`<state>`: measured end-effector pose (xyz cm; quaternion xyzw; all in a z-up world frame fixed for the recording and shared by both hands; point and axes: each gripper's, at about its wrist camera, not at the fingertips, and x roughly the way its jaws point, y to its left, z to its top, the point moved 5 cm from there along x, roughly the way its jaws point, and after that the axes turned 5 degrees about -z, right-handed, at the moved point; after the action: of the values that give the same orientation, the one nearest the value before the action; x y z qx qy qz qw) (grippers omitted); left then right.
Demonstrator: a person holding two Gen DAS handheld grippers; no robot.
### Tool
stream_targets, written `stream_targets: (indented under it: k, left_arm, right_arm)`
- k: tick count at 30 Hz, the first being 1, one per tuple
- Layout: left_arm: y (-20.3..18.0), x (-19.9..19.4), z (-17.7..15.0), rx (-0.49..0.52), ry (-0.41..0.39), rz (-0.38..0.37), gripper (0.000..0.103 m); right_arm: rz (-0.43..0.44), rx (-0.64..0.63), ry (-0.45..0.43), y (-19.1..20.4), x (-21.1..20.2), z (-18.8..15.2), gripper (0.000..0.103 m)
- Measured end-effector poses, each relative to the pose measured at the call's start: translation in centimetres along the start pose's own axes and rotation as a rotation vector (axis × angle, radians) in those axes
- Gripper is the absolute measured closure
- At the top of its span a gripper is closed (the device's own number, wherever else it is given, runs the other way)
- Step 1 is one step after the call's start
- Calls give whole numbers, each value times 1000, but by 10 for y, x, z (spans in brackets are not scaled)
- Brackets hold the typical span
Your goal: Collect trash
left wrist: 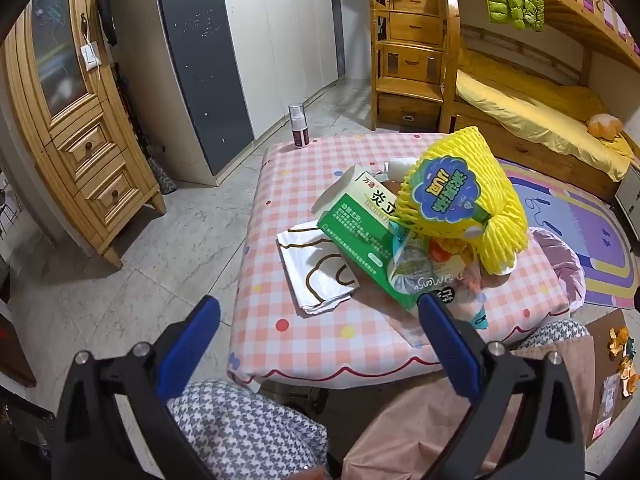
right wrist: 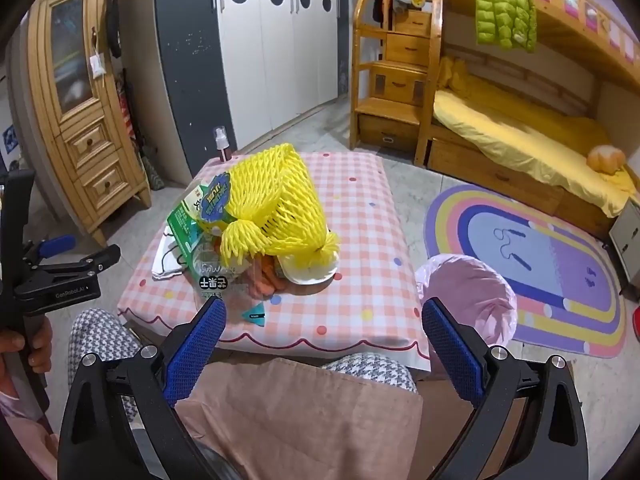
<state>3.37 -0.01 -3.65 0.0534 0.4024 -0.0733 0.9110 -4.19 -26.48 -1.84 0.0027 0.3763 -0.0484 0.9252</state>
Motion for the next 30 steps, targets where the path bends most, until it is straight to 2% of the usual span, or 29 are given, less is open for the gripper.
stream_targets:
  k: [30]
  left_arm:
    - [3, 2, -1, -6, 7, -2, 7]
  right_arm:
    - [-6, 25, 5, -6, 5, 3, 6]
